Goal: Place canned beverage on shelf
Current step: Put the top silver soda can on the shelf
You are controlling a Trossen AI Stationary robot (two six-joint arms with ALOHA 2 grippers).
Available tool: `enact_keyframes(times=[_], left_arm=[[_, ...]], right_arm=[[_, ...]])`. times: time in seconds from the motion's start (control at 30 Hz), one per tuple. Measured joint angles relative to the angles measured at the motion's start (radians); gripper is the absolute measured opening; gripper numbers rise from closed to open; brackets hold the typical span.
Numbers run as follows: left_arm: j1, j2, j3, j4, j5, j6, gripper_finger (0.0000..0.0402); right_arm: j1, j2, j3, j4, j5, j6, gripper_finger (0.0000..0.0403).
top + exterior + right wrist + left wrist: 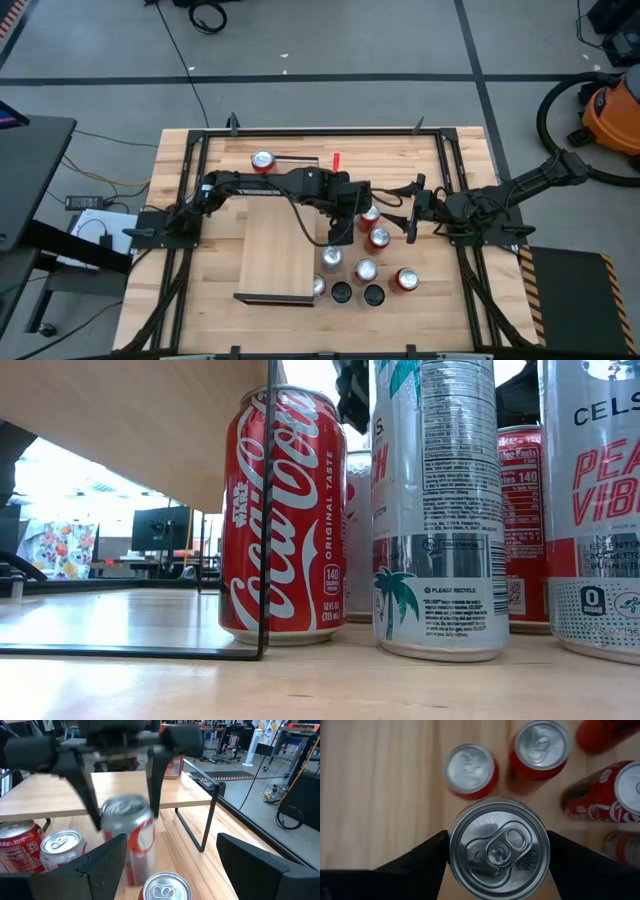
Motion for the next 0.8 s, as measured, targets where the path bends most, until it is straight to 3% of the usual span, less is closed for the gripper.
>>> enact_keyframes(times=[0.4, 0.8], left_arm=[[0.001, -0.150, 0.017, -0.065, -0.097, -0.123, 0.0292], [-0.007, -0.255, 0.016, -0.368, -0.174, -0.446, 0.0307]], right_arm=[[0.000, 0.000, 0.000, -0.005, -0.007, 0.003, 0.0318], [0.000, 0.000, 0.000, -0.001, -0.008, 0.004, 0.0318]])
